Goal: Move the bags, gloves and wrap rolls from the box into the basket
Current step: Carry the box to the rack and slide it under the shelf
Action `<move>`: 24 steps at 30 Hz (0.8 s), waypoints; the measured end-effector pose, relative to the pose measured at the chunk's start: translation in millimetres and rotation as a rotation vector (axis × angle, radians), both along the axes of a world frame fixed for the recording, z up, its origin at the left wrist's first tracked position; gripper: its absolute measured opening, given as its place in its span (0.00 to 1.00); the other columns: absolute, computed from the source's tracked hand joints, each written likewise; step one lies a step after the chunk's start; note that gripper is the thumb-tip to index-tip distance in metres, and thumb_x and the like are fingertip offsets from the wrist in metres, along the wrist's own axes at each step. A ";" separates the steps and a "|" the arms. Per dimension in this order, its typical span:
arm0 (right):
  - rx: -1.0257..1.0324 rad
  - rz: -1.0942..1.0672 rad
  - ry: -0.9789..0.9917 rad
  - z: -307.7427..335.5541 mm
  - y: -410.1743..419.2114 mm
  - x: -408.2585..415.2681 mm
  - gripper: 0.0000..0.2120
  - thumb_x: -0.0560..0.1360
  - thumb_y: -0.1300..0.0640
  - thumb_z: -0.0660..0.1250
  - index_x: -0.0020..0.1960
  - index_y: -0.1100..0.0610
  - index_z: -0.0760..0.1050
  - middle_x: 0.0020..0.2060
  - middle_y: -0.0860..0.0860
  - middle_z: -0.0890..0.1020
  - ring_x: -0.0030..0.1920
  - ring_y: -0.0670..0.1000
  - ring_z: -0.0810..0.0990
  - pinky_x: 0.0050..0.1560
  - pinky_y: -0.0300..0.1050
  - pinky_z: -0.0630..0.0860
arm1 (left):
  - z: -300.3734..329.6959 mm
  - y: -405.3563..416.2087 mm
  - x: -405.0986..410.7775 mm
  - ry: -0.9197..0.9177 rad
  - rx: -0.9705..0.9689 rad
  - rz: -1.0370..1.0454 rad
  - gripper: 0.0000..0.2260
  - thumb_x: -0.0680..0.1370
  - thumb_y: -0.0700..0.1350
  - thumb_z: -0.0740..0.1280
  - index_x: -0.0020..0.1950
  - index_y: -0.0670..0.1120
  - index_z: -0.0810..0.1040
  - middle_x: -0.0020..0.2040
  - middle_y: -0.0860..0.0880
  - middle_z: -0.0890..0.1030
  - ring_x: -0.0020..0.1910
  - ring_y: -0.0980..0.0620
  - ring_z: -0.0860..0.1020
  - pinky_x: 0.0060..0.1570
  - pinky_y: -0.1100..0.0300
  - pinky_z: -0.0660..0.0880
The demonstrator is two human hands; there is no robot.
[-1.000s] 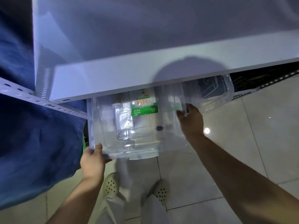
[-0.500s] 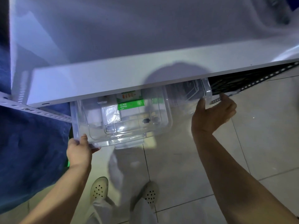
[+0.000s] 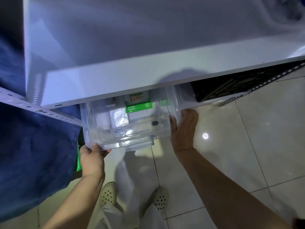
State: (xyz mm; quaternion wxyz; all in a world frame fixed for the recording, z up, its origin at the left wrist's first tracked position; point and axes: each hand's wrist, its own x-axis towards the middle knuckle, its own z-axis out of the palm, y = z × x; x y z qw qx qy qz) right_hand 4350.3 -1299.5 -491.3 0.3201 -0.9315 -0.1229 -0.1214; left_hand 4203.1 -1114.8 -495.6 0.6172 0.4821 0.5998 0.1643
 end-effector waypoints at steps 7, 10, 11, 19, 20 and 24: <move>-0.122 0.165 -0.158 3.3 33.3 -38.9 0.20 0.71 0.46 0.67 0.44 0.65 0.73 0.42 0.61 0.78 0.44 0.55 0.68 0.45 0.50 0.66 | 6.3 17.0 -12.0 -0.078 -0.010 -0.166 0.18 0.80 0.34 0.57 0.69 0.43 0.66 0.61 0.39 0.76 0.50 0.44 0.78 0.56 0.48 0.76; -0.152 0.351 -0.249 3.4 55.3 -63.9 0.22 0.68 0.42 0.67 0.45 0.62 0.70 0.40 0.59 0.79 0.42 0.55 0.69 0.44 0.49 0.64 | 8.4 24.3 -16.6 -0.088 -0.080 -0.185 0.17 0.79 0.33 0.58 0.68 0.40 0.66 0.60 0.35 0.75 0.51 0.41 0.77 0.59 0.44 0.73; -0.175 0.405 -0.264 3.0 63.0 -71.2 0.23 0.68 0.40 0.68 0.46 0.61 0.69 0.40 0.58 0.80 0.42 0.55 0.70 0.44 0.49 0.65 | 9.7 27.1 -18.5 -0.088 -0.091 -0.198 0.17 0.79 0.33 0.58 0.68 0.40 0.67 0.58 0.36 0.75 0.50 0.42 0.77 0.59 0.45 0.74; -0.523 0.586 -0.224 2.7 137.4 -103.5 0.35 0.50 0.32 0.75 0.45 0.56 0.77 0.42 0.50 0.82 0.36 0.51 0.78 0.40 0.44 0.70 | 17.1 62.8 -33.2 -0.044 -0.220 -0.313 0.17 0.81 0.50 0.53 0.57 0.46 0.79 0.52 0.42 0.82 0.53 0.45 0.78 0.56 0.50 0.75; -0.547 0.575 -0.205 2.6 146.7 -105.9 0.34 0.50 0.32 0.75 0.44 0.56 0.77 0.41 0.50 0.81 0.35 0.51 0.77 0.38 0.43 0.71 | 17.1 65.8 -35.7 -0.064 -0.217 -0.340 0.19 0.81 0.51 0.51 0.55 0.46 0.80 0.49 0.44 0.83 0.50 0.47 0.79 0.54 0.51 0.75; -0.550 0.585 -0.168 -3.8 163.2 -118.5 0.29 0.54 0.39 0.77 0.46 0.56 0.78 0.42 0.50 0.81 0.37 0.52 0.77 0.38 0.42 0.74 | 19.2 75.7 -43.0 -0.149 -0.219 -0.432 0.18 0.81 0.49 0.55 0.45 0.45 0.82 0.39 0.48 0.83 0.39 0.53 0.80 0.39 0.63 0.77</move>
